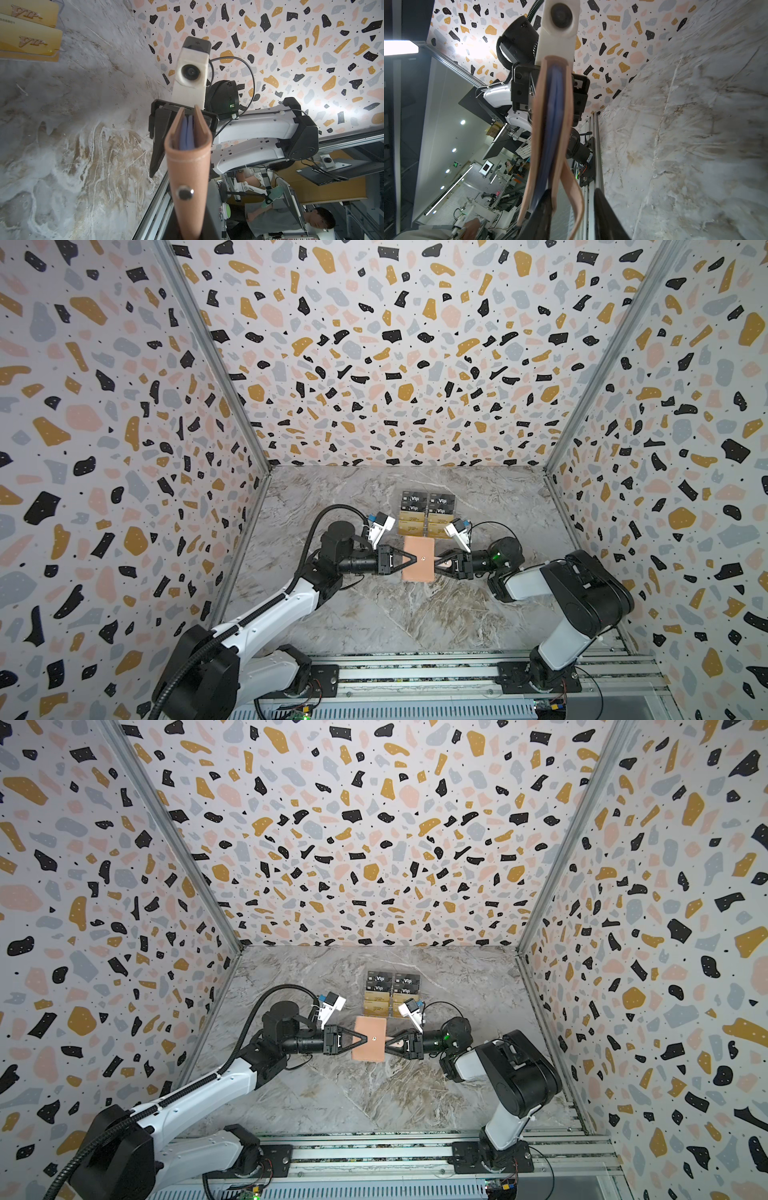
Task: Insert credit cards into a card holder
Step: Open the card holder at the center of the table.
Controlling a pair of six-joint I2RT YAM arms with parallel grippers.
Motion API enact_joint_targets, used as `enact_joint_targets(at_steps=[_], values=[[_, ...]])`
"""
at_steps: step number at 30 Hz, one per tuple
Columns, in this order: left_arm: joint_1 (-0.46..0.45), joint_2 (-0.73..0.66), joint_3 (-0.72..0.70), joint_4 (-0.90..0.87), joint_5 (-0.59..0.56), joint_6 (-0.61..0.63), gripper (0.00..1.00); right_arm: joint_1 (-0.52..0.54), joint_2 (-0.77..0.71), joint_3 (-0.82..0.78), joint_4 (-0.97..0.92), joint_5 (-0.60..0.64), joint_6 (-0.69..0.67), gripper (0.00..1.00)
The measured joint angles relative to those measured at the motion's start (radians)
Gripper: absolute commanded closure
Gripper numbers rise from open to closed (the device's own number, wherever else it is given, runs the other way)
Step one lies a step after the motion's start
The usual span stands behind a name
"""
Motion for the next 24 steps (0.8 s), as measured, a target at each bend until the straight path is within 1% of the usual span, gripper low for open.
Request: enact_joint_targets(at_steps=[5,7,11,15,17,20,21,22,24], values=[[0.0,0.005,-0.007,-0.001,-0.01,0.0,1.0,0.004,0.034,0.009,0.017,-0.001,0.062,0.8],[0.0,0.007,-0.007,0.0,-0.01,0.0,1.0,0.005,0.034,0.009,0.019,-0.001,0.072,0.82],[0.001,0.01,-0.007,0.001,-0.01,0.001,1.0,0.005,0.032,0.009,0.02,-0.001,0.089,0.9],[0.006,0.012,-0.006,0.001,-0.009,0.003,1.0,0.005,0.024,0.009,0.015,0.0,0.098,0.95],[0.01,0.012,-0.005,0.001,-0.008,0.005,1.0,0.005,0.018,0.009,0.013,0.002,0.102,1.0],[0.015,0.012,-0.001,0.001,-0.006,0.005,1.0,0.005,0.005,0.008,0.011,0.007,0.105,1.0],[0.016,0.012,0.0,0.001,-0.005,0.005,1.0,0.005,0.002,0.008,0.011,0.008,0.105,0.97],[0.017,0.012,0.0,0.001,-0.003,0.005,1.0,0.005,-0.002,0.008,0.009,0.008,0.108,0.89],[0.018,0.013,0.001,0.001,-0.002,0.006,1.0,0.006,-0.01,0.008,0.008,0.01,0.114,0.78]])
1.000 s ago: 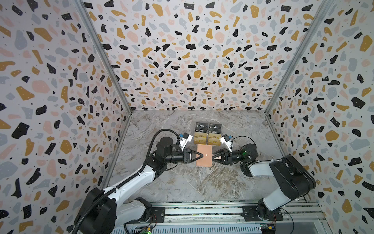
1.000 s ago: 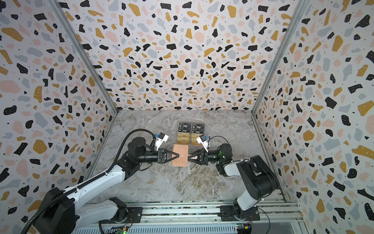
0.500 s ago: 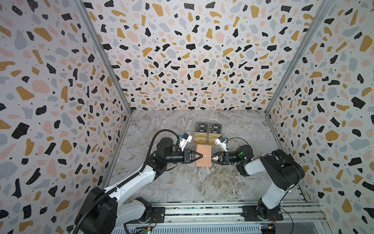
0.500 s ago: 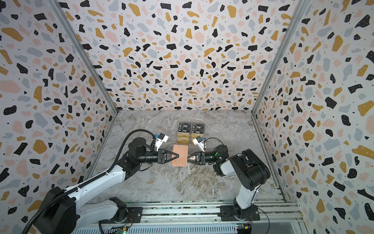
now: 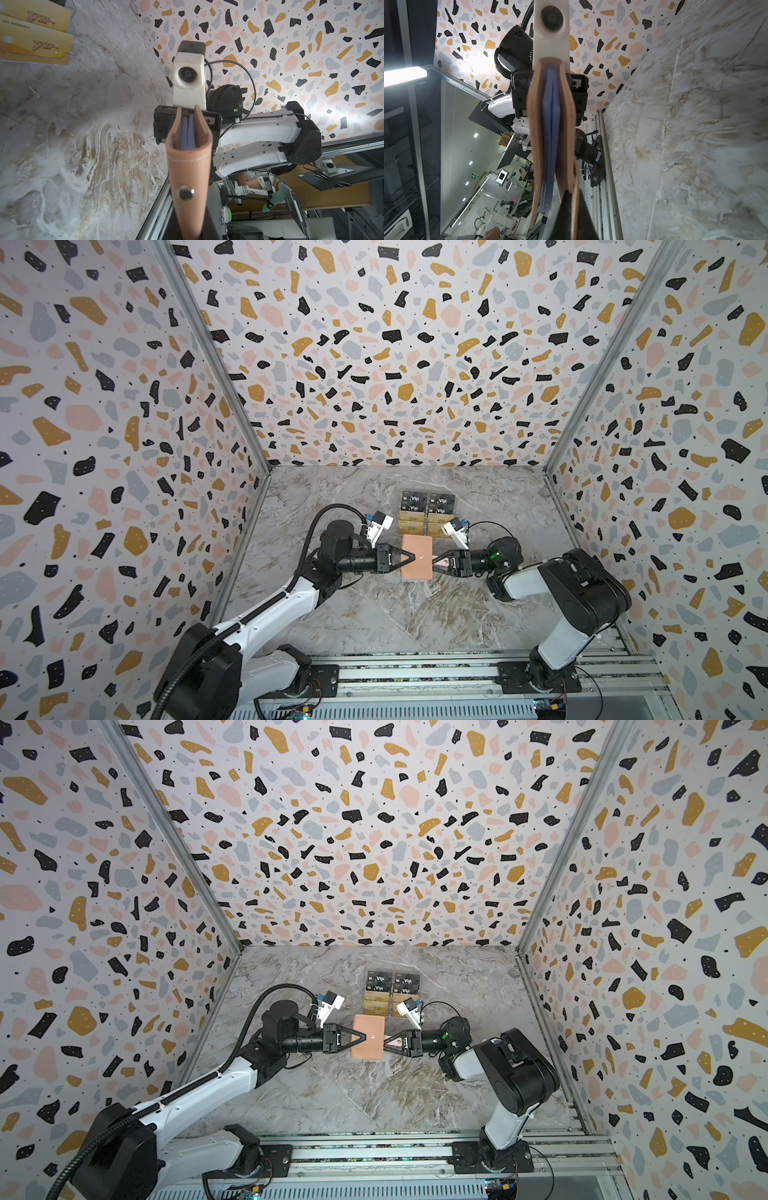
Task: Insert credit cards into a card holder
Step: Open the card holder at the center of the table.
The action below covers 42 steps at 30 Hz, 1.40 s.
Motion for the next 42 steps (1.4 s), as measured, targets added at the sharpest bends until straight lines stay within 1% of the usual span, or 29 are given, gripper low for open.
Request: enact_joint_targets(at_steps=[1,3,5,8,11,16,17,18,22,25,26,28,31,35,37,38,42], values=[[0.0,0.003,0.0,0.0,0.0,0.002,1.0,0.007,-0.007,0.0,0.002,0.0,0.004,0.73],[0.0,0.008,0.0,0.001,0.005,0.002,1.0,0.017,-0.019,0.0,0.002,0.0,0.009,0.68],[0.0,0.01,0.001,0.002,0.011,0.002,1.0,0.023,-0.024,0.001,0.0,-0.002,0.015,0.69],[0.0,0.01,0.003,0.008,0.013,0.003,1.0,0.032,-0.025,0.008,0.0,-0.002,0.025,0.76],[0.0,0.01,0.004,0.008,0.013,0.003,1.0,0.034,-0.025,0.016,0.001,-0.002,0.029,0.86],[0.001,0.01,0.004,0.008,0.013,0.005,1.0,0.034,-0.025,0.017,0.0,-0.002,0.035,0.94],[0.002,0.01,0.004,0.008,0.013,0.005,0.98,0.034,-0.025,0.017,0.0,-0.002,0.037,0.95],[0.003,0.01,0.005,0.007,0.013,0.007,0.93,0.034,-0.025,0.017,-0.001,-0.002,0.04,0.96],[0.02,0.015,0.027,-0.032,0.008,0.04,0.58,0.033,-0.025,0.017,0.001,0.001,0.043,0.98],[0.05,0.02,0.077,-0.128,-0.022,0.077,0.44,0.031,-0.025,0.018,0.001,0.002,0.046,0.98],[0.06,0.022,0.103,-0.173,-0.042,0.098,0.41,0.03,-0.025,0.018,0.001,0.002,0.047,0.98],[0.072,0.027,0.165,-0.271,-0.091,0.139,0.38,0.029,-0.023,0.023,0.002,0.002,0.048,0.98],[0.079,0.031,0.276,-0.423,-0.202,0.206,0.38,0.029,-0.007,0.041,0.004,0.002,0.051,0.99],[0.065,0.029,0.397,-0.608,-0.412,0.265,0.39,0.029,0.024,0.066,0.004,0.01,0.058,1.0],[0.025,0.024,0.45,-0.711,-0.563,0.283,0.39,0.029,0.035,0.071,0.004,0.021,0.058,1.0],[-0.01,0.024,0.479,-0.761,-0.644,0.29,0.39,0.029,0.039,0.071,0.003,0.027,0.057,1.0],[-0.19,0.029,0.576,-0.908,-0.92,0.294,0.38,0.029,0.042,0.074,0.003,0.053,0.017,1.0]])
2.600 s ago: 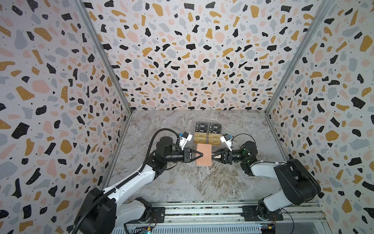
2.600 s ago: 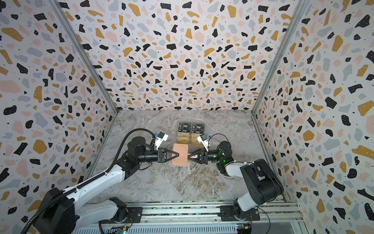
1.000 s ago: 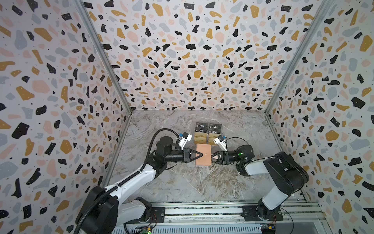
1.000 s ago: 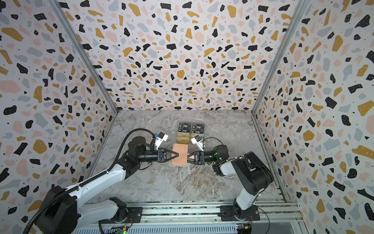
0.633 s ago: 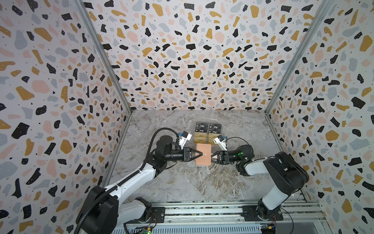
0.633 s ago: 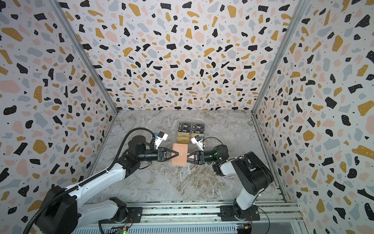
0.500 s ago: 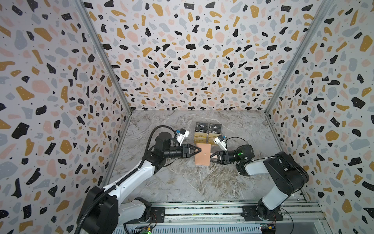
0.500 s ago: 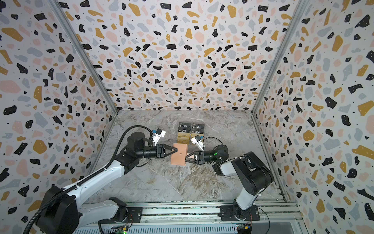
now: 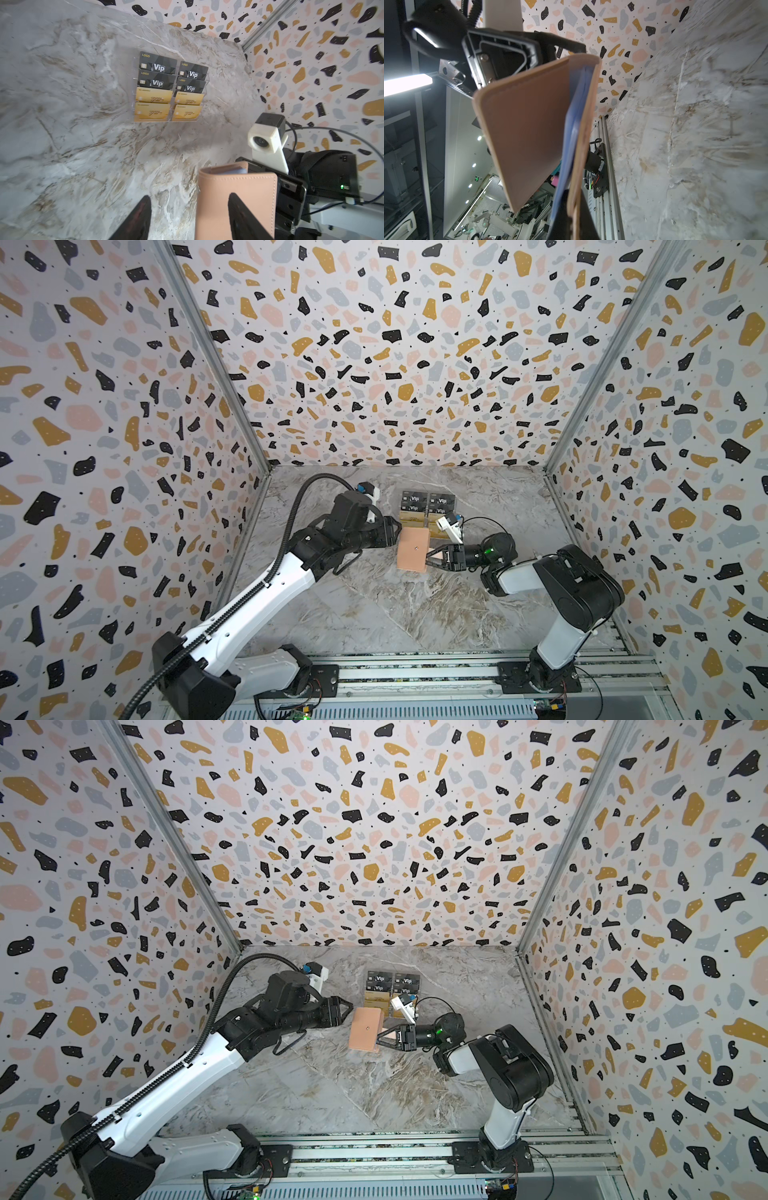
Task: Insert credit cards into a card holder
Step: Open the card holder at the center of the table.
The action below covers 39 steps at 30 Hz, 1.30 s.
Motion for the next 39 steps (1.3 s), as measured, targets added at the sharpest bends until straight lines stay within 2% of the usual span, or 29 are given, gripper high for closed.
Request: enact_joint_targets(at_steps=[6,11,16,29,32,37,39], values=[[-0.225,0.078,0.111,-0.121,-0.303,-0.025,0.35,0.003,-0.01,0.027,-0.064,0.048,-0.111,1.0],[-0.362,0.198,0.22,-0.185,-0.488,-0.051,0.31,0.01,-0.047,0.045,-0.204,0.089,-0.214,1.0],[-0.454,0.315,0.344,-0.253,-0.638,-0.063,0.28,0.011,-0.054,0.047,-0.261,0.113,-0.256,1.0],[-0.47,0.406,0.378,-0.437,-0.836,-0.086,0.3,0.011,-0.047,0.047,-0.228,0.124,-0.233,1.0],[-0.47,0.415,0.378,-0.46,-0.851,-0.082,0.38,0.011,-0.046,0.047,-0.227,0.124,-0.232,1.0],[-0.463,0.416,0.378,-0.487,-0.866,-0.077,0.6,0.011,-0.046,0.047,-0.228,0.124,-0.233,1.0],[-0.458,0.416,0.378,-0.492,-0.867,-0.075,0.66,0.011,-0.046,0.047,-0.228,0.124,-0.233,1.0]])
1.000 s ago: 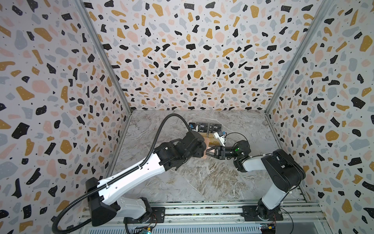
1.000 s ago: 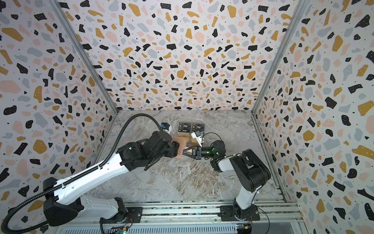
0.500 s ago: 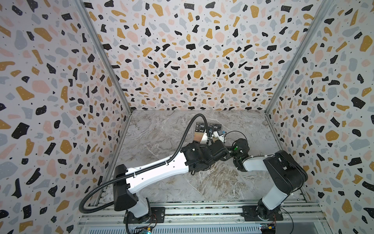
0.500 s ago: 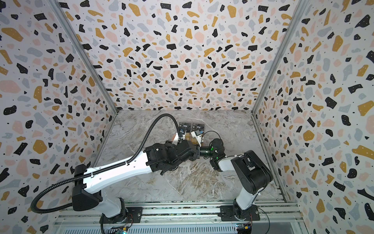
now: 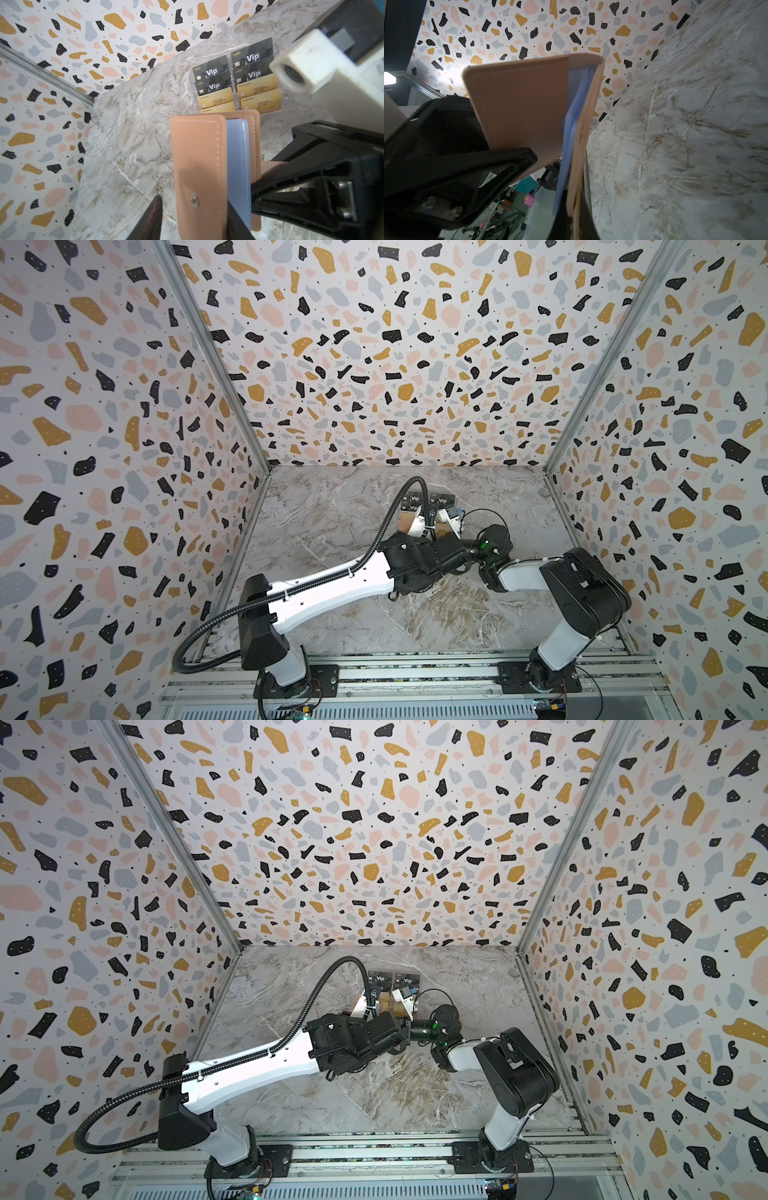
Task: Insert credit cards into a card holder
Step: Open the card holder at the center of the table.
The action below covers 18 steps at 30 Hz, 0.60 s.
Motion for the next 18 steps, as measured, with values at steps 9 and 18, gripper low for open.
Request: enact_joint_targets(at_steps=[9,18], values=[[0.111,-0.129,-0.117,0.118,0.172,0.063,1.0,0.0,0.0,0.0,-0.006,-0.008,-0.003,1.0],[0.291,-0.328,-0.343,0.357,0.536,0.11,1.0,-0.012,-0.006,-0.005,-0.103,-0.023,-0.047,0.99]])
